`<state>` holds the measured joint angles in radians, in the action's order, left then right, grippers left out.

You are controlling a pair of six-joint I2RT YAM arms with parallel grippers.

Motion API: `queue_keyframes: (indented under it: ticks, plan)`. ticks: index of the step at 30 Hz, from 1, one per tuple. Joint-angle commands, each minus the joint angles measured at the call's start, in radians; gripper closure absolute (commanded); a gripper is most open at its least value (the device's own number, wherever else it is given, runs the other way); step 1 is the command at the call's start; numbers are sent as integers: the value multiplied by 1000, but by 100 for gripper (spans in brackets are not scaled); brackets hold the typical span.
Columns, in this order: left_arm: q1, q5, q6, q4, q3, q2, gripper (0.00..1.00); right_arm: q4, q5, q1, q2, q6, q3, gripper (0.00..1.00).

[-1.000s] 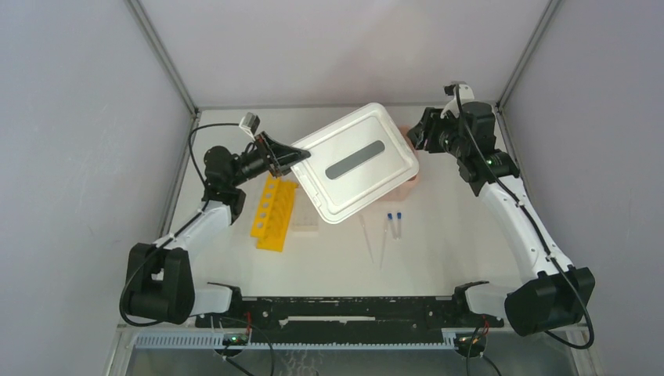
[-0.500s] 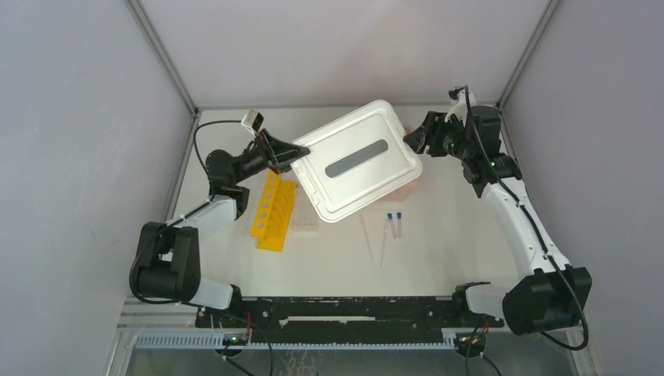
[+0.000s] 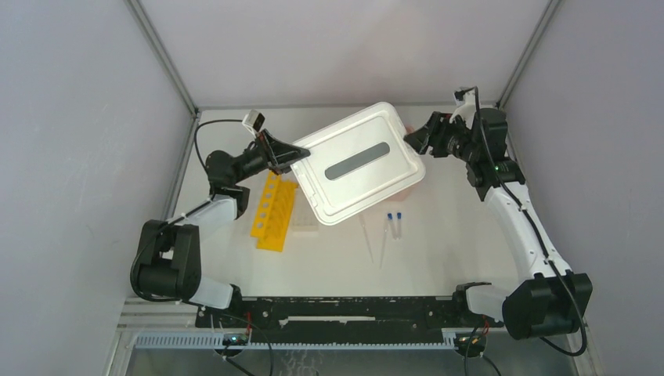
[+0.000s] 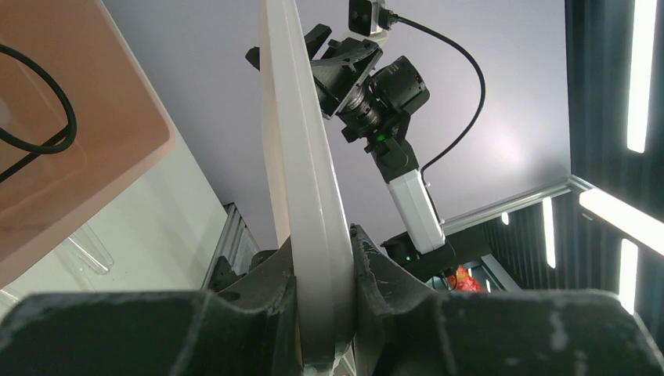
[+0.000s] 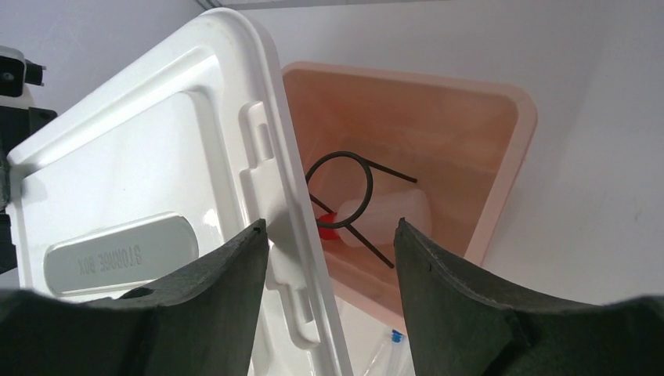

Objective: Organize the chemistry lab equipment

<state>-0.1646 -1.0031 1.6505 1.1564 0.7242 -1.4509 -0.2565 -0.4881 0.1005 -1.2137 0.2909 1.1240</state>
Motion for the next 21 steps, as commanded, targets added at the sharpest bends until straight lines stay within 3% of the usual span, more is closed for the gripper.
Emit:
queue_keyframes:
  ticks: [1,16,21]
  plan:
    - [-1,0,23,92,65,6,100,55,-68,2,37,27,-5,32]
    - [-1,-2,-9,43,74,18,100,84,-132,18,54,45,-40,32]
    - [-1,-7,-12,35,78,26,100,106,-158,19,54,61,-58,40]
